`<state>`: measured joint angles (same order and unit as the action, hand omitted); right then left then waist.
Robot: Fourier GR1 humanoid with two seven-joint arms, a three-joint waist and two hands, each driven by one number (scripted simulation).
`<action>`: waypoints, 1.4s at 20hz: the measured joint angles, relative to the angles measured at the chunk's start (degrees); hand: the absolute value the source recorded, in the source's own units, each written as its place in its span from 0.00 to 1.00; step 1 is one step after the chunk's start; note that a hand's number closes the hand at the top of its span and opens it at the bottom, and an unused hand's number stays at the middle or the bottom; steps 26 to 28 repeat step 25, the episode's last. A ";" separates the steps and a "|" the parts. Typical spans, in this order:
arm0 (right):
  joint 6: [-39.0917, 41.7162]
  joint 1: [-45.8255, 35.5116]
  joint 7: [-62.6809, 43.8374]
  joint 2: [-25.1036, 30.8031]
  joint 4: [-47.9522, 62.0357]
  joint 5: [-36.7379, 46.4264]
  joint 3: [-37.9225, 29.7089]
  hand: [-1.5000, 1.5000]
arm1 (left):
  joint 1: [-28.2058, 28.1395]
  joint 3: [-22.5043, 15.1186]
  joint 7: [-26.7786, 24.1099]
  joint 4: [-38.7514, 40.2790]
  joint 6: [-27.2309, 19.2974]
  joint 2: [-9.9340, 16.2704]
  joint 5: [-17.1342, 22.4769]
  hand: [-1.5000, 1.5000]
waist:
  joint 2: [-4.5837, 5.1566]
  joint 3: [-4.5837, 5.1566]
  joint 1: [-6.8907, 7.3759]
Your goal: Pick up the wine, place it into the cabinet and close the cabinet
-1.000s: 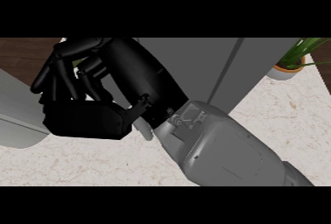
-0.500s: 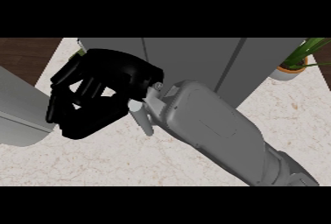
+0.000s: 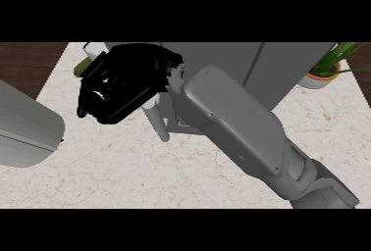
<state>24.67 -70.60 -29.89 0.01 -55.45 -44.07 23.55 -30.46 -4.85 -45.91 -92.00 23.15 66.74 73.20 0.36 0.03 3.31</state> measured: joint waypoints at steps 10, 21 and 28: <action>6.76 -2.81 6.91 -0.06 9.10 -1.94 -1.22 1.00 | -0.82 3.96 3.12 1.56 2.04 -2.89 -1.90 0.00 | -1.06 0.59 -0.08; 6.66 -2.45 14.25 0.10 11.59 2.01 -2.05 1.00 | -0.30 6.05 5.51 0.77 2.36 -4.38 -2.58 0.00 | -1.62 1.48 0.46; 6.18 -1.98 16.20 -0.02 11.16 2.90 -1.98 1.00 | 0.27 6.35 6.33 0.11 2.27 -4.31 -3.23 0.00 | -1.59 1.74 0.33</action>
